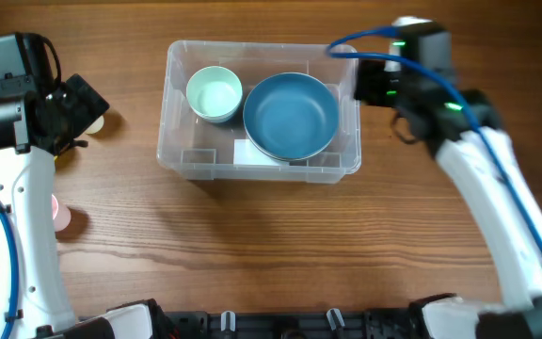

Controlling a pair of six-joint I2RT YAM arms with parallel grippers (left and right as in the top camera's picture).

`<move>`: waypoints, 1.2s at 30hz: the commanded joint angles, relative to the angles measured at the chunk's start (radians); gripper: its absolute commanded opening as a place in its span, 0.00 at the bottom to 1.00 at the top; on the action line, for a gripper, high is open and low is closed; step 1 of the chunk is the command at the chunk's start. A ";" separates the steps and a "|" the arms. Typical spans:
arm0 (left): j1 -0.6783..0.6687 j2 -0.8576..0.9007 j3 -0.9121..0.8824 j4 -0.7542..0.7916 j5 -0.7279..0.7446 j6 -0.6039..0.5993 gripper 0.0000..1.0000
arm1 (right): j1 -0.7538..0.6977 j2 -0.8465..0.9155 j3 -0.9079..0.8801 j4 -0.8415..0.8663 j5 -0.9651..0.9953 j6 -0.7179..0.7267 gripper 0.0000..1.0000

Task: Pack container
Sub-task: 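Set the teal bowl on the cream bowl and raise the right gripper, then move the left gripper to the pink cup and grasp its rim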

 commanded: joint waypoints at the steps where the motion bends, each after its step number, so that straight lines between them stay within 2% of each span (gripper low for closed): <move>1: 0.005 -0.014 0.010 0.000 -0.002 -0.010 1.00 | -0.123 -0.093 0.016 -0.045 0.119 -0.001 0.99; 6: 0.005 -0.014 0.010 0.000 -0.002 -0.010 1.00 | -0.219 -0.103 0.015 -0.076 0.118 -0.005 0.99; 19: 0.005 -0.014 0.010 0.000 -0.002 -0.010 1.00 | -0.219 -0.098 0.015 -0.076 0.118 -0.004 1.00; 23: 0.005 -0.014 0.010 0.060 -0.002 -0.010 1.00 | -0.219 -0.098 0.015 -0.076 0.118 -0.004 1.00; 30: 0.005 -0.014 -0.001 -0.113 -0.048 0.002 1.00 | -0.219 -0.097 0.015 -0.076 0.118 -0.004 1.00; 36: 0.029 -0.014 -0.064 -0.156 -0.156 -0.031 1.00 | -0.219 -0.097 0.015 -0.076 0.118 -0.004 1.00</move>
